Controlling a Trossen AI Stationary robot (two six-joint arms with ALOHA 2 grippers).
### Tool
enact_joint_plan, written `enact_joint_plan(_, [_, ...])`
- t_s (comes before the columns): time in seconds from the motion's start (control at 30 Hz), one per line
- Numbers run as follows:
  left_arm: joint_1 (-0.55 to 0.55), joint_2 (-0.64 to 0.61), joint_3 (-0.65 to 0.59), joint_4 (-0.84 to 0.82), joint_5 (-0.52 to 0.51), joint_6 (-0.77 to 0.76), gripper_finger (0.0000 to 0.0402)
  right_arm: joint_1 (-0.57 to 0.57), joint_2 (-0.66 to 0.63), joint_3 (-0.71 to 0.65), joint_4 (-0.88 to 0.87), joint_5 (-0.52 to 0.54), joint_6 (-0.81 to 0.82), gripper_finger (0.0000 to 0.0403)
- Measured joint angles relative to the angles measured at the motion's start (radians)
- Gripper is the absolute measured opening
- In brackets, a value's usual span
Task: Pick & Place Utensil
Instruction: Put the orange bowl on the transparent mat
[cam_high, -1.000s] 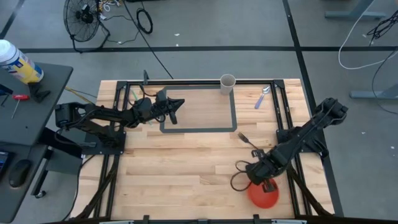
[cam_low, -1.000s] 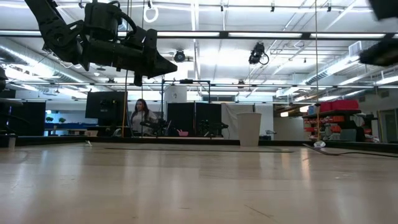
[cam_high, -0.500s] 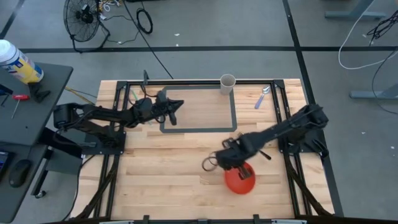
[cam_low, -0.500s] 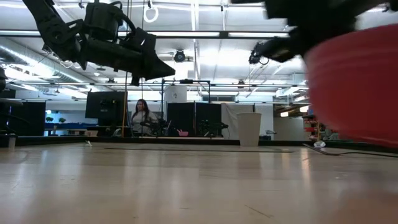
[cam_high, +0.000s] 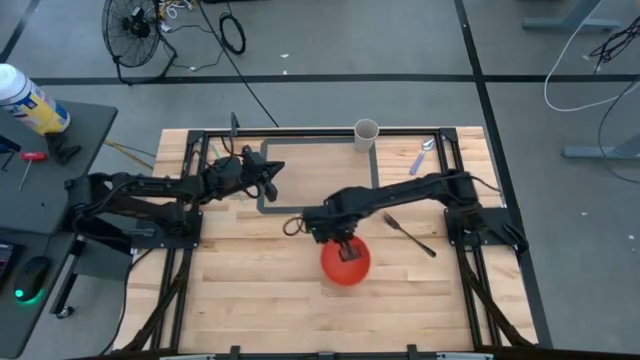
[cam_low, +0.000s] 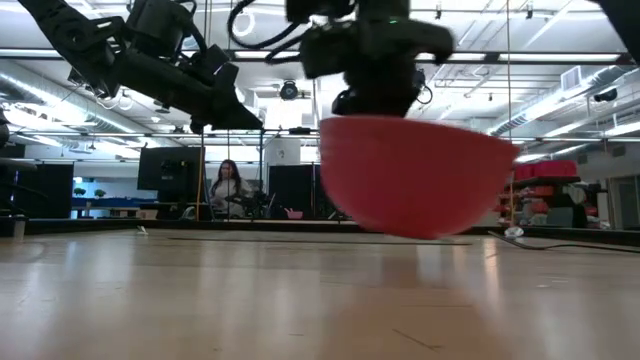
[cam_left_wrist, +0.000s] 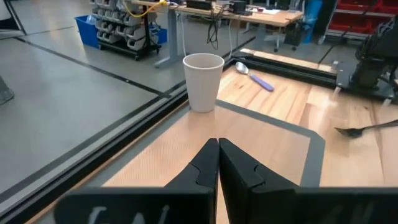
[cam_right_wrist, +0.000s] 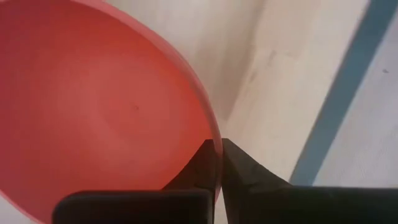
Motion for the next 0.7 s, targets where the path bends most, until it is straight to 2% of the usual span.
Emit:
enact_joint_plan(0.13, [0.001, 0.0, 0.0, -0.015, -0.023, 0.015, 0.0014, -0.02, 0.075, 0.107, -0.078, 0.0, 0.155, 0.0008])
enact_joint_plan(0.23, [0.002, 0.0, 0.0, -0.04, -0.045, 0.026, 0.0014, -0.028, 0.09, 0.129, -0.096, -0.002, 0.244, 0.0009])
enact_joint_plan(0.47, [0.002, 0.0, 0.0, -0.046, -0.055, 0.027, 0.0014, -0.033, 0.09, 0.103, -0.033, -0.003, 0.435, 0.0011])
enact_joint_plan(0.7, [0.002, 0.0, 0.0, -0.046, -0.055, 0.027, 0.0014, -0.032, 0.091, 0.044, 0.035, -0.089, 0.46, 0.0012])
